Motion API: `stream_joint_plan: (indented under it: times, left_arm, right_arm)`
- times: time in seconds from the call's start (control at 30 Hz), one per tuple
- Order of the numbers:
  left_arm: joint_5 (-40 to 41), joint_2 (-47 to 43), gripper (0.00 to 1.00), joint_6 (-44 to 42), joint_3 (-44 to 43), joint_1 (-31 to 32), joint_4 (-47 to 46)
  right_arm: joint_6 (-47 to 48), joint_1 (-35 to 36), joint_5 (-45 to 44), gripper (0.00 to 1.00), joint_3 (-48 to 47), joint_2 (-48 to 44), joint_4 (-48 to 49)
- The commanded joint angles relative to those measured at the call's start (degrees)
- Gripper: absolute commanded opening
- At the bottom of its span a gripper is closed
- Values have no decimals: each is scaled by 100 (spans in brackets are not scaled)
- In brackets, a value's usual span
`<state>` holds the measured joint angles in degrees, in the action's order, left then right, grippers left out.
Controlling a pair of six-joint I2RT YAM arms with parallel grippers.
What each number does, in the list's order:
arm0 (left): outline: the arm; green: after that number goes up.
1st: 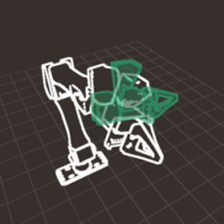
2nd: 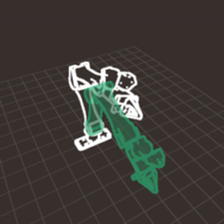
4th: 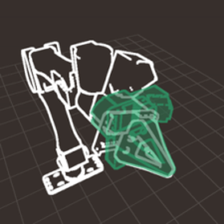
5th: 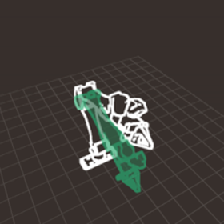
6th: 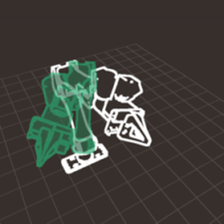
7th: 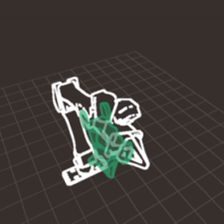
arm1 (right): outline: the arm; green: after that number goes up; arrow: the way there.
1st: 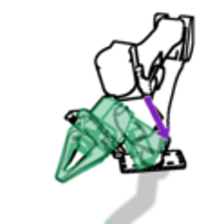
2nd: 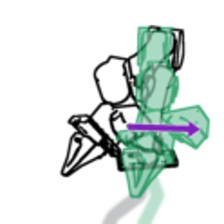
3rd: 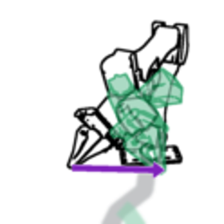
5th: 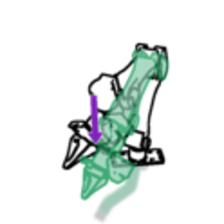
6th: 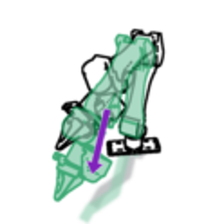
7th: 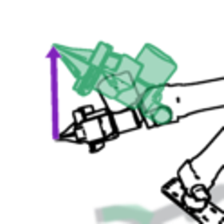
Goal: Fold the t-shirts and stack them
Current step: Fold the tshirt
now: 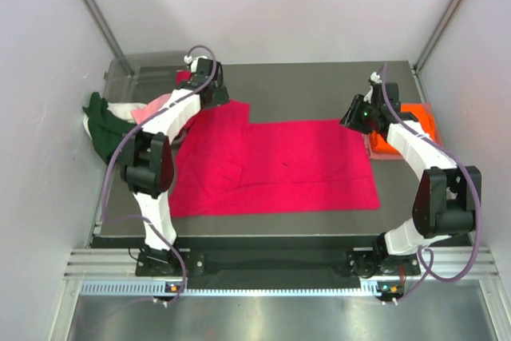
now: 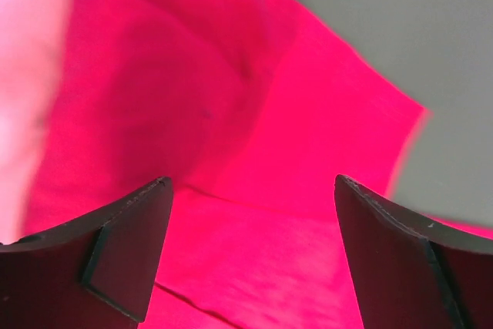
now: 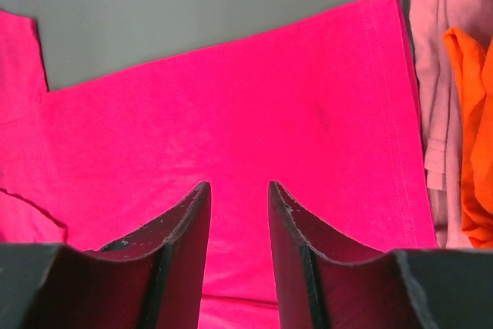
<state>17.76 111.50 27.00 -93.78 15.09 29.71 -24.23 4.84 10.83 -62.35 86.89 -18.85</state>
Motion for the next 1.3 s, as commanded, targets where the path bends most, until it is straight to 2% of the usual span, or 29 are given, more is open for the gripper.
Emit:
stream_joint_plan:
  times: [0.0,0.07,0.2,0.3,0.43,0.5,0.6,0.7,0.73,0.77,0.8,0.83,0.93,1.0,1.07,1.17,1.27]
  left_arm:
    - [1438,143,91,-449,-527,160,624]
    - [2140,144,91,-652,-501,345,510]
    - [2977,249,91,-1161,-650,424,289]
    - [3513,556,91,-1390,-966,416,525]
    - [3577,917,90,-1050,-1336,258,991]
    - [3306,961,86,-812,-1319,135,1133]
    - [2558,952,75,-609,-1143,-199,1098]
    - [2163,970,50,-547,-1072,-322,1168]
    - [1988,970,39,-460,-1064,-392,1177]
    - [1942,909,18,-390,-1046,-428,1177]
    - [1872,821,6,-302,-1003,-463,1099]
    - [1767,612,0,-205,-802,-524,993]
    - [1451,190,0,-20,-389,-726,519]
    - [801,56,0,190,-195,-1015,317]
    - [301,-101,0,305,-97,-1192,220]
    - [-35,-269,0,454,26,-1474,0]
    - [-526,-445,0,709,26,-1982,-149]
  right_arm:
    - [14,43,121,36,-217,-49,303]
    - [-20,43,165,36,-182,-41,347]
    - [-21,43,288,36,-164,-32,373]
    - [-29,43,349,36,-155,-15,400]
    - [-38,43,376,36,-155,3,426]
    - [-38,52,385,36,-155,3,426]
    - [-38,52,402,36,-146,-6,435]
    - [-47,61,420,36,-120,-32,470]
    - [-64,52,420,36,-111,-32,461]
    - [-64,52,429,36,-102,-32,479]
    - [-64,52,429,36,-94,-23,505]
    - [-73,52,420,36,-93,-23,497]
    - [-91,52,446,36,-76,-6,523]
    - [-91,52,455,36,-67,3,523]
    - [-91,52,464,36,-41,3,532]
    - [-91,52,490,36,-49,12,540]
    - [-82,43,508,36,-58,3,532]
